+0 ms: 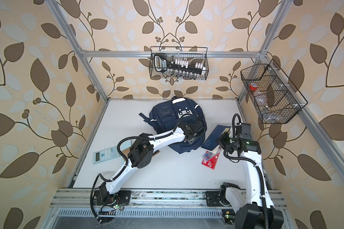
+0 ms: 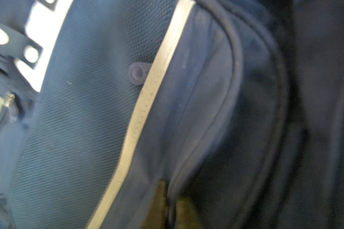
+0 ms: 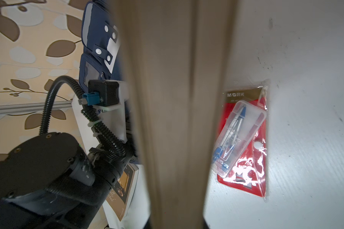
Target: Pack the student bag
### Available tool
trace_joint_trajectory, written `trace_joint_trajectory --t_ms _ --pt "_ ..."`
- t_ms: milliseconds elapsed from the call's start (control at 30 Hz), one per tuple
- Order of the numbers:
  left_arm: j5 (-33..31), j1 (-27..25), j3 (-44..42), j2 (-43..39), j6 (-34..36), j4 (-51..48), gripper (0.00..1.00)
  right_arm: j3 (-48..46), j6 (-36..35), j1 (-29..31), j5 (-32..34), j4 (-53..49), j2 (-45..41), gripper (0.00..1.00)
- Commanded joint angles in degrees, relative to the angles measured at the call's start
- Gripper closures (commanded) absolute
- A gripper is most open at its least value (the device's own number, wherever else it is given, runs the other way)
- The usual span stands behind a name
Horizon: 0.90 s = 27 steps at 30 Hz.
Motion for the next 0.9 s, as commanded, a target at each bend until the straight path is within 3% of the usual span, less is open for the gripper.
trace_joint_trajectory --t_ms 0,300,500,700,867 --pt "-5.4 1.1 2.5 -0.5 0.5 -2.4 1.00 3.1 -1.0 -0.3 -1.7 -0.2 -1.2 1.00" --pt "1.1 2.6 17.0 -7.8 -1.1 -12.3 1.00 4.8 1.3 1.0 -7.3 5.3 -2.3 1.00" --pt "7.6 3.2 11.0 -14.9 -0.7 -9.1 1.00 2.7 4.8 5.7 -6.5 9.0 -2.3 1.00" --pt "12.7 4.7 10.6 -17.7 -2.2 -9.0 1.00 -4.9 10.7 6.3 -13.9 18.1 -3.1 1.00" --pt "16.1 5.9 11.0 -19.5 -4.6 -7.6 1.00 -11.2 13.4 6.5 -12.9 19.1 -3.6 1.00"
